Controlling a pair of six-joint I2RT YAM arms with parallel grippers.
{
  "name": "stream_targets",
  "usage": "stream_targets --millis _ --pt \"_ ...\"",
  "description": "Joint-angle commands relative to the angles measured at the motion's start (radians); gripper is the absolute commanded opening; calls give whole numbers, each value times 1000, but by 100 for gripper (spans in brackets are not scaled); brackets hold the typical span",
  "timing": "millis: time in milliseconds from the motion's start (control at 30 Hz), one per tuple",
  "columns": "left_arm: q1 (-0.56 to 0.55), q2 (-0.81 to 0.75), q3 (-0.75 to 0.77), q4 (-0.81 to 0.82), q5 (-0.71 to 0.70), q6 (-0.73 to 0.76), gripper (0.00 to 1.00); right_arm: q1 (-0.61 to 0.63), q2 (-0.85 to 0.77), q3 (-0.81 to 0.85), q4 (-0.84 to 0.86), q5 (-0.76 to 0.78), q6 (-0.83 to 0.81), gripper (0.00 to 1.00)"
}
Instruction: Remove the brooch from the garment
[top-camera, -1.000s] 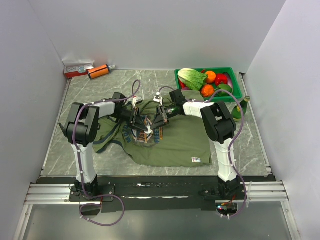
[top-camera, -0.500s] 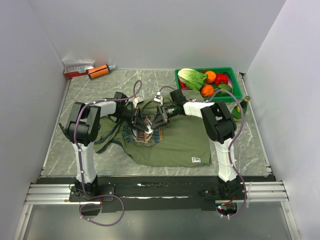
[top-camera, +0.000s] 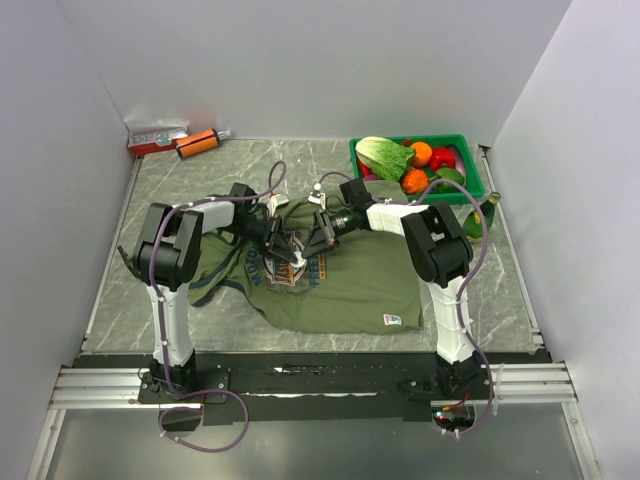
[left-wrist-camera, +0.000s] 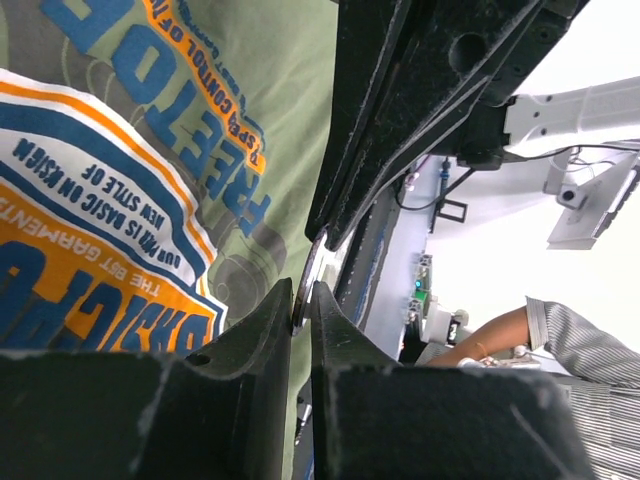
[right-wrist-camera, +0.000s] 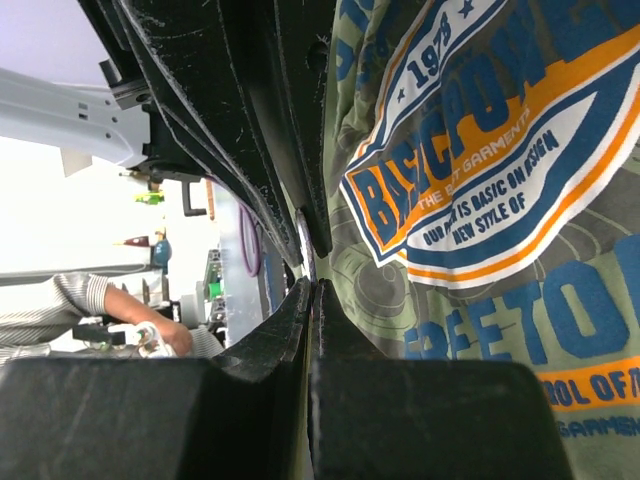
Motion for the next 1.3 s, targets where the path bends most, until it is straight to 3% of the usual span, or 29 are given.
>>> stream_targets --millis 0,100,467,667,867,1267 --pt "-51 21 51 -13 -55 89 15 34 -40 71 45 -44 12 0" --pt "-61 17 71 -50 -75 131 18 34 -40 76 37 -40 6 0" --pt "-44 -85 74 -102 -94 189 47 34 -26 97 14 -37 -11 0" --pt "25 -77 125 -197 -9 263 55 34 -23 105 -6 -37 -30 0" --pt "44 -97 128 -163 -32 226 55 34 -23 107 -29 -29 -56 0" --pt "44 -75 103 -142 -55 206 43 36 -15 116 -26 -28 -50 0"
